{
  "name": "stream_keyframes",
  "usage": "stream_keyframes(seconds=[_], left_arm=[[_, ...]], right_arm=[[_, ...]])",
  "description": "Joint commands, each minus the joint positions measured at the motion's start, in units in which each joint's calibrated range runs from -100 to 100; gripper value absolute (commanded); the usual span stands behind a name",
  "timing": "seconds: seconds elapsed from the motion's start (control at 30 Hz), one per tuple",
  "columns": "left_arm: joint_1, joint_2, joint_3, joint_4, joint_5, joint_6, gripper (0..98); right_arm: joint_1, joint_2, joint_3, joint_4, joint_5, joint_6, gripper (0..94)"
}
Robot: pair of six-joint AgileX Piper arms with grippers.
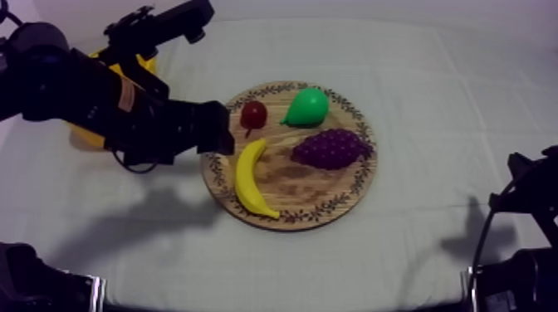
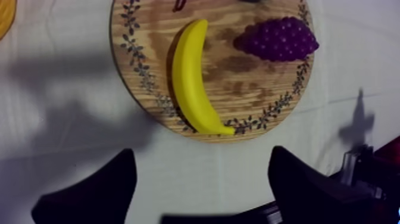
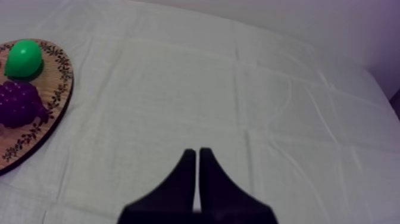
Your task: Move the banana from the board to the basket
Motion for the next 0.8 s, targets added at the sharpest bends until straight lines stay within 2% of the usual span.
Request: stream_keyframes(seconds=[0.0, 0.4, 0.77], left_arm=[[-0.01, 0.41, -0.3, 0.11, -0.22, -0.05, 75.1], [-1.15, 9.41, -1.46, 1.96, -1.46, -1.69, 62.6], [-1.79, 23.16, -8.13, 3.43, -0.48, -3.85, 62.1]], right_arm=[[-0.01, -0.02, 0.02, 0.01, 0.04, -0.01, 0.3], [-0.01, -0.02, 0.02, 0.01, 0.04, -0.01, 0.3], [-0.01, -0.02, 0.02, 0.01, 0.04, -0.01, 0.3]])
